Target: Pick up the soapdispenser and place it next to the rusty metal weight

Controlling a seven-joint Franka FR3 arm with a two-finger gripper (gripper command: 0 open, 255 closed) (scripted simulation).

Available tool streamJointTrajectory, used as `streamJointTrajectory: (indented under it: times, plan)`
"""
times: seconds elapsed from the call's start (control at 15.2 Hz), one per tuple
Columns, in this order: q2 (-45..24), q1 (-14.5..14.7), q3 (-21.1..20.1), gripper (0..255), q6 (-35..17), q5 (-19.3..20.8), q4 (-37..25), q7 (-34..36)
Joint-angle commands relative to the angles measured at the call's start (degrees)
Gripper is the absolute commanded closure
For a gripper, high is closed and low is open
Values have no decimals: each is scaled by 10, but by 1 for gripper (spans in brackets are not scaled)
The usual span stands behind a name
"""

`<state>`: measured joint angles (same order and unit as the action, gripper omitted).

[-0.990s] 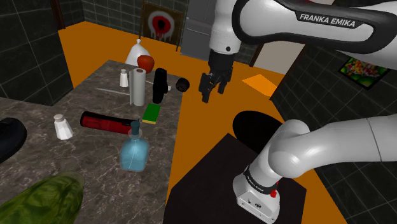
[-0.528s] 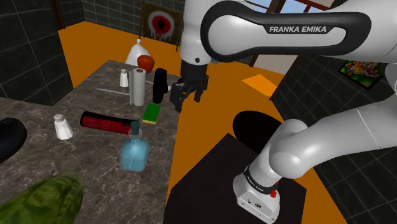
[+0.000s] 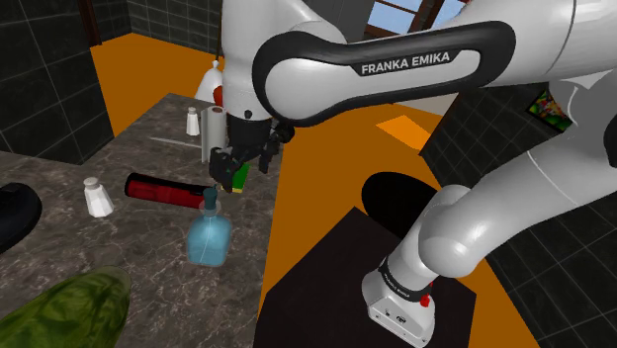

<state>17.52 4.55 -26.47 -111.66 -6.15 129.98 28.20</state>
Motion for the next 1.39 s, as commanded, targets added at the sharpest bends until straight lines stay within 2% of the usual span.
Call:
streamJointTrajectory:
  times: [0.0,0.2,0.73,1.25,1.32]
  plan:
    - [-41,0,-22,0,-19,16,-28,30]
    - [-104,2,-50,0,-44,51,-69,77]
    - [-129,2,-53,0,-102,66,-32,88]
    - [-129,2,-53,0,-102,66,-32,88]
    - [-129,2,-53,255,-102,66,-32,88]
